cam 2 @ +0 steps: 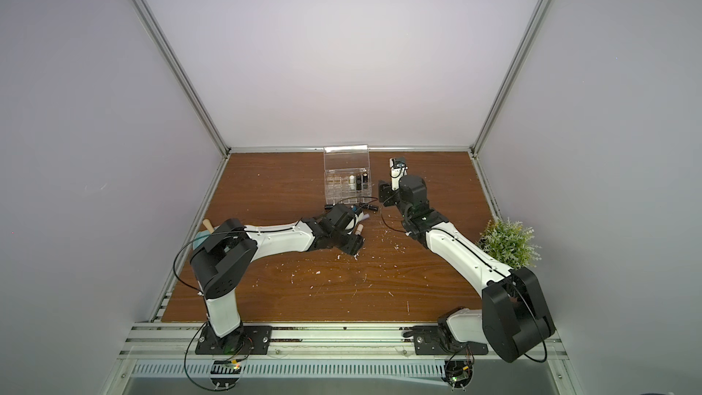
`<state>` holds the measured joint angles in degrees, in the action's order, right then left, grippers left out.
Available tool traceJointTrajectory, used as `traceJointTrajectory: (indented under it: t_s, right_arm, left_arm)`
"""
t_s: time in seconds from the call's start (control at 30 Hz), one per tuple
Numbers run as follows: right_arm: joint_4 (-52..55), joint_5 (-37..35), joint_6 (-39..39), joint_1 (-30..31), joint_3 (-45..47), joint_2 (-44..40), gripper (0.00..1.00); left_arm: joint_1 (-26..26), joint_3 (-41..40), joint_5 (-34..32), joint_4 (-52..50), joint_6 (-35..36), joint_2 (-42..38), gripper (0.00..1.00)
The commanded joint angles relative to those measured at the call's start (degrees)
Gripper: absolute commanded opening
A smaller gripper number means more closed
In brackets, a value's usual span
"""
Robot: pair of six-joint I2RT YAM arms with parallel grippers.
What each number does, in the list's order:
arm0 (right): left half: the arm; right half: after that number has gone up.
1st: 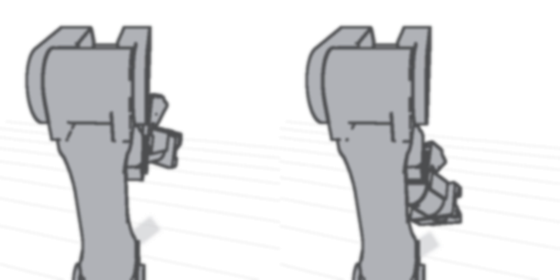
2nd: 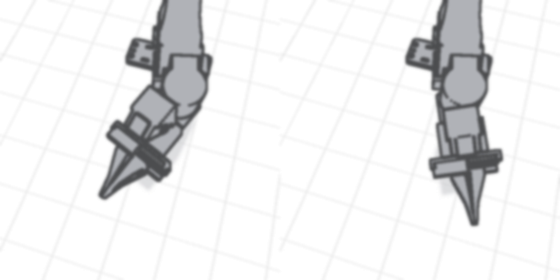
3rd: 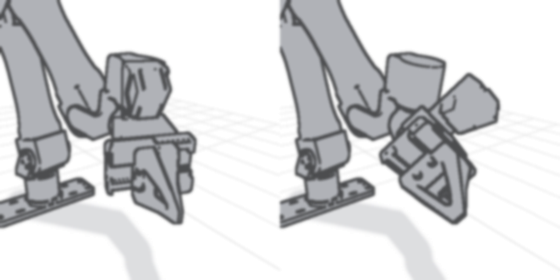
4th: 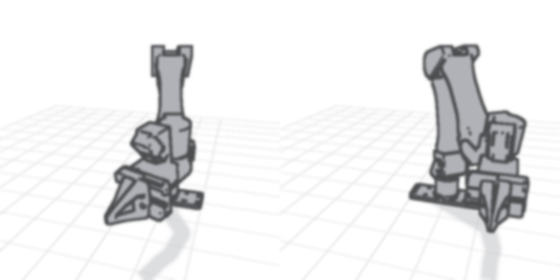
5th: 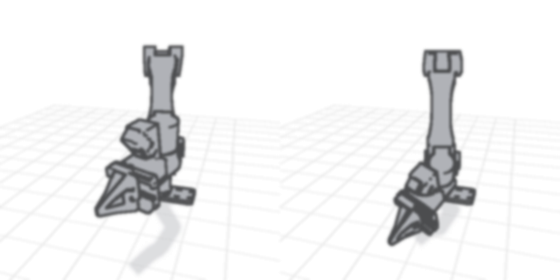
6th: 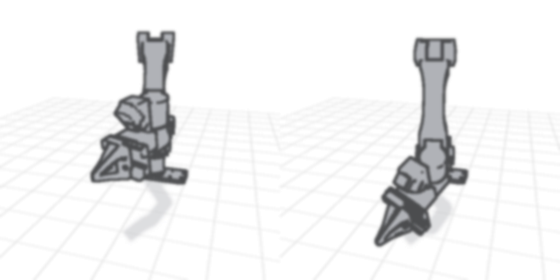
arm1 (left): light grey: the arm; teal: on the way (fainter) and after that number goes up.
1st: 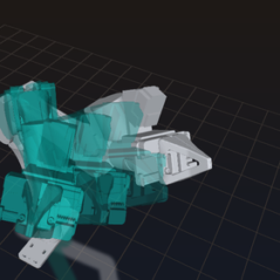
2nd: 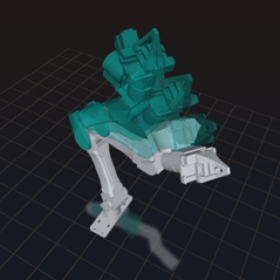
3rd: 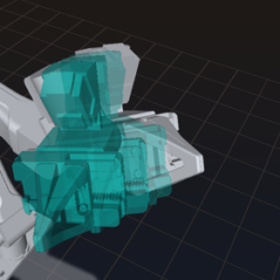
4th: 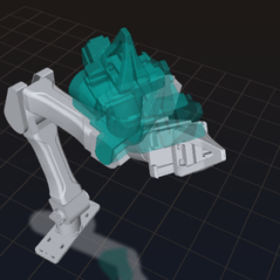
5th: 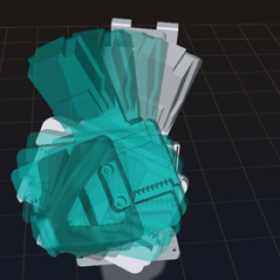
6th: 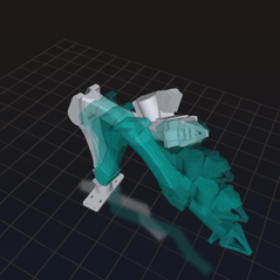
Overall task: Arrange the lipsticks in the organizer
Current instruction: Pick up the lipstick at the center of the board.
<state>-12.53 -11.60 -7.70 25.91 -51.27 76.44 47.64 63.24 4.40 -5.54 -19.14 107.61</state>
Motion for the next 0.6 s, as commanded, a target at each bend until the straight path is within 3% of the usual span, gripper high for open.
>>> traceJointTrajectory:
  t_s: [0.0,0.23,0.33,0.53,0.57]
  right_arm:
    - [-1.1,0.8,-0.8,-0.3,-0.7,-2.2,0.72]
    - [-1.1,1.0,-0.9,-0.7,-0.5,-2.6,0.72]
    - [-1.1,1.1,-1.0,-0.8,-0.5,-2.7,0.72]
    - [-0.9,1.3,-1.0,-1.0,-0.6,-3.0,0.72]
    - [-0.9,1.3,-1.0,-1.2,-0.6,-3.1,0.72]
  left_arm:
    - [0.6,1.6,-1.5,-3.7,-0.6,1.2,0.64]
    - [0.7,2.0,-1.4,-4.3,-0.5,1.4,0.50]
    - [1.0,2.1,-1.1,-4.6,-0.1,1.0,0.37]
    - [2.3,2.4,-0.5,-4.5,1.5,-1.0,0.33]
    - [2.3,2.4,-0.3,-4.5,1.6,-1.4,0.28]
